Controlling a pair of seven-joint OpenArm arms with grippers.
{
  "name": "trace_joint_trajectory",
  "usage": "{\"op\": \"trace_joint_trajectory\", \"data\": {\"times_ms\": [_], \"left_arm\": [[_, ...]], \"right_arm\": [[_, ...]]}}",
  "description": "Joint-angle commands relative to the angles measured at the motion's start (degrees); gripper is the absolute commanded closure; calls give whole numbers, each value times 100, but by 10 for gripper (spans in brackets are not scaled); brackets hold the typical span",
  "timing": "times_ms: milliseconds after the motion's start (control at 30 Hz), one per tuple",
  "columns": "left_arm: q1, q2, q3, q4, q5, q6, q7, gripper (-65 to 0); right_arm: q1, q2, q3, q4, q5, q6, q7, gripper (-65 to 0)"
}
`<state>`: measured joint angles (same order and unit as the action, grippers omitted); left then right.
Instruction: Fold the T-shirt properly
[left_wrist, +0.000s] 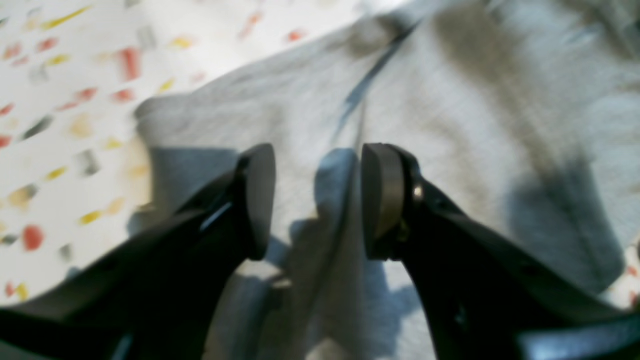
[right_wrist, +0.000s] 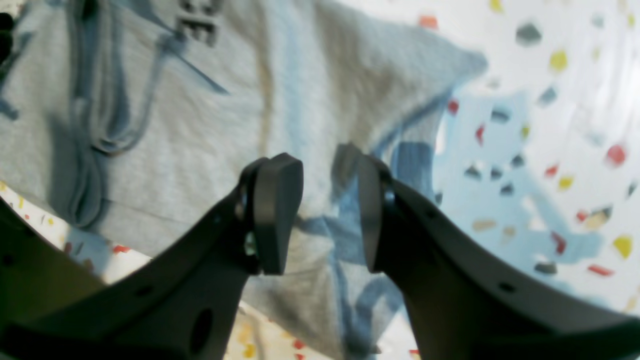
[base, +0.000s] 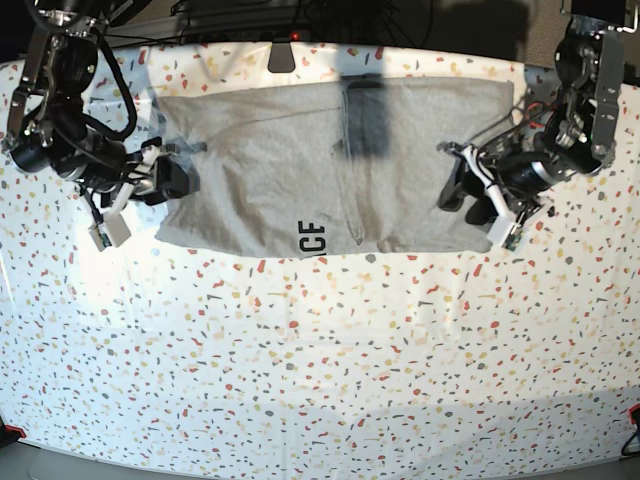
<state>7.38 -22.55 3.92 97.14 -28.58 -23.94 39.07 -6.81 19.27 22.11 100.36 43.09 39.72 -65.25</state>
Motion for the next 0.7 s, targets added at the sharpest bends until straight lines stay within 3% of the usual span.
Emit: {"op": "trace_joint_trajectory", "data": {"times_ms": [0,167,267,533,667], "left_arm": [[-22,-81,-24,114,37,138,-289,-273],[245,-116,-251,109,328,450,-933,-273],[343,-116,-433,109,328,448,-1005,-273],[417,-129,-684,109,306,448,-1008,-273],[417,-129,-684,109,306,448,-1005,-273]], "right_arm": [[127,105,35,-111,55,28,96,-236],[581,170,33,-955,57,28,26,-236],[772,197,-15,-1235,57,28,-48,-236],[804,699,-339,-1458,33,28,-177,-236],[804,732,-341,-1528,59,28,-173,-236]]}}
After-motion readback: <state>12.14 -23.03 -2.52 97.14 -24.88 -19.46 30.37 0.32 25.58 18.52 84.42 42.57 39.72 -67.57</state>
